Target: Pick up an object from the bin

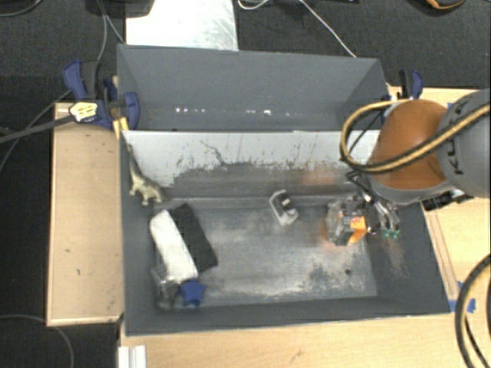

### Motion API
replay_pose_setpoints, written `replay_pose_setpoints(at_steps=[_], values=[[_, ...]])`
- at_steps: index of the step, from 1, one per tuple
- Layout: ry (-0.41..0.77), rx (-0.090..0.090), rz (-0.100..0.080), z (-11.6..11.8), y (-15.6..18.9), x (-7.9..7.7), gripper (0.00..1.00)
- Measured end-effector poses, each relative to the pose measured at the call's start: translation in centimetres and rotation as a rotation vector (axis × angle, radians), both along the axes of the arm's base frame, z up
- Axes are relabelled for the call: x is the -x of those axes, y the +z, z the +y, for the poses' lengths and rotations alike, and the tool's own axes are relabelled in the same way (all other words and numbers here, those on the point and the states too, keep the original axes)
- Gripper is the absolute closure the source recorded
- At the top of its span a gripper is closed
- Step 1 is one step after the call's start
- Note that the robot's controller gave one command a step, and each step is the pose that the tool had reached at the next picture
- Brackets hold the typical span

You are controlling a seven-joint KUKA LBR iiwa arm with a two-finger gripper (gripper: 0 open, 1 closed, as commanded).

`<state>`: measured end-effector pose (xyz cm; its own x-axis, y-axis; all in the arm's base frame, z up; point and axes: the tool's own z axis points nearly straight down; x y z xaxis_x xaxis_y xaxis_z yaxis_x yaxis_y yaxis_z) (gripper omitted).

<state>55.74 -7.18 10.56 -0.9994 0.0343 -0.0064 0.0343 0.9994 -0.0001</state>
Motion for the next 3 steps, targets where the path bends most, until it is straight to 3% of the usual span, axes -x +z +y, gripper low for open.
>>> replay_pose_setpoints(at_steps=[1, 2, 3], values=[[0.002, 0.000, 0.000, 0.0, 0.0, 0.0, 0.00], [0.004, 0.000, 0.000, 0.0, 0.0, 0.0, 0.00], [0.016, -0.002, 0.000, -3.5, -3.7, 0.1, 0.00]])
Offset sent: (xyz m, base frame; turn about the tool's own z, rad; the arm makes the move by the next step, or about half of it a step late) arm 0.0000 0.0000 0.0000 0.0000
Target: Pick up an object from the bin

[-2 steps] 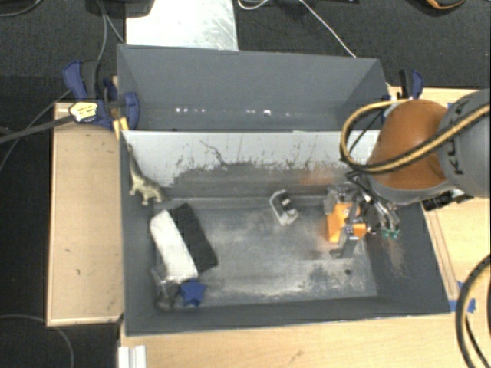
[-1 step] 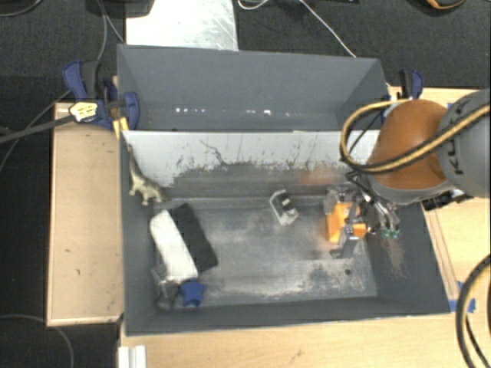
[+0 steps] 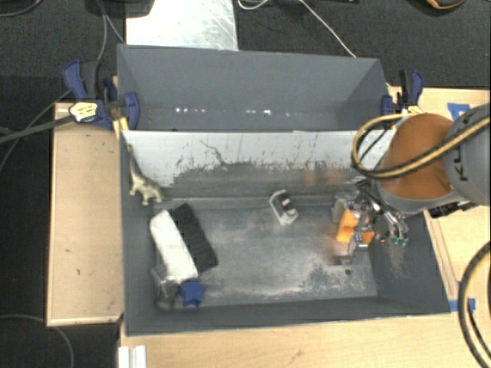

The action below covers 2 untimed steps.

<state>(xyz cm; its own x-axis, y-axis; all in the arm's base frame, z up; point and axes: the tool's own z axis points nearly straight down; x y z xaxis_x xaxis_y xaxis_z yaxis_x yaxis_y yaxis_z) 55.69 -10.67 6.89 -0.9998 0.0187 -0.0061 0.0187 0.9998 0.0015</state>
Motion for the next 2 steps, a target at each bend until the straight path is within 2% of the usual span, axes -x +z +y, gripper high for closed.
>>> replay_pose_setpoints(at_steps=[1, 2], values=[[-0.040, 0.003, -0.006, -2.5, 1.2, -2.2, 0.00], [-0.270, 0.002, -0.013, -4.1, 0.6, -1.1, 1.00]])
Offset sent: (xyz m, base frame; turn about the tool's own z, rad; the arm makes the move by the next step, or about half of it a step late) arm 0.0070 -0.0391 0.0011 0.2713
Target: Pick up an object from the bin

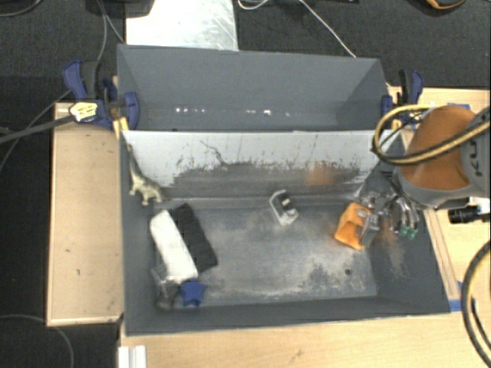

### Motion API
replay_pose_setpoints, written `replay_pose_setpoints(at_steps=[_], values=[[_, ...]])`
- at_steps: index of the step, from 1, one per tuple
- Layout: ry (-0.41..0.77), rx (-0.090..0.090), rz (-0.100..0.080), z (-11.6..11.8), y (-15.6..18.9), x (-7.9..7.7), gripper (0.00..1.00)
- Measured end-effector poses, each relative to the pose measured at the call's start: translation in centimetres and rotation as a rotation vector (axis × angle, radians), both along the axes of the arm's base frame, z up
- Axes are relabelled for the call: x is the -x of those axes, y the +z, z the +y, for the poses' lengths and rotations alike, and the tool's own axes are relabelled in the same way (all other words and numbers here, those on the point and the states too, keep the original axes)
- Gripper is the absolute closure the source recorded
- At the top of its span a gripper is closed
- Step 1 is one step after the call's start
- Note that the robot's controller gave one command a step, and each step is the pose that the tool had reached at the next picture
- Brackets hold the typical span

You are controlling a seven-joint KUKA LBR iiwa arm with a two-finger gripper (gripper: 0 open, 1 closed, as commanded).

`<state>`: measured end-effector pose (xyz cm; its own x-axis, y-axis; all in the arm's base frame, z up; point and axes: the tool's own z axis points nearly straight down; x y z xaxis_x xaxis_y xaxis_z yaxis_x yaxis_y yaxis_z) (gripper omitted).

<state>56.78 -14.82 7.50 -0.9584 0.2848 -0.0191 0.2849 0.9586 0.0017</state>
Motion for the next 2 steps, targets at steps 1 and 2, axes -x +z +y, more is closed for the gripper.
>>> replay_pose_setpoints(at_steps=[1, 2], values=[[0.001, 0.000, 0.000, 0.0, 0.0, 0.0, 1.00], [-0.015, 0.001, -0.004, 0.2, 16.7, 1.3, 1.00]])
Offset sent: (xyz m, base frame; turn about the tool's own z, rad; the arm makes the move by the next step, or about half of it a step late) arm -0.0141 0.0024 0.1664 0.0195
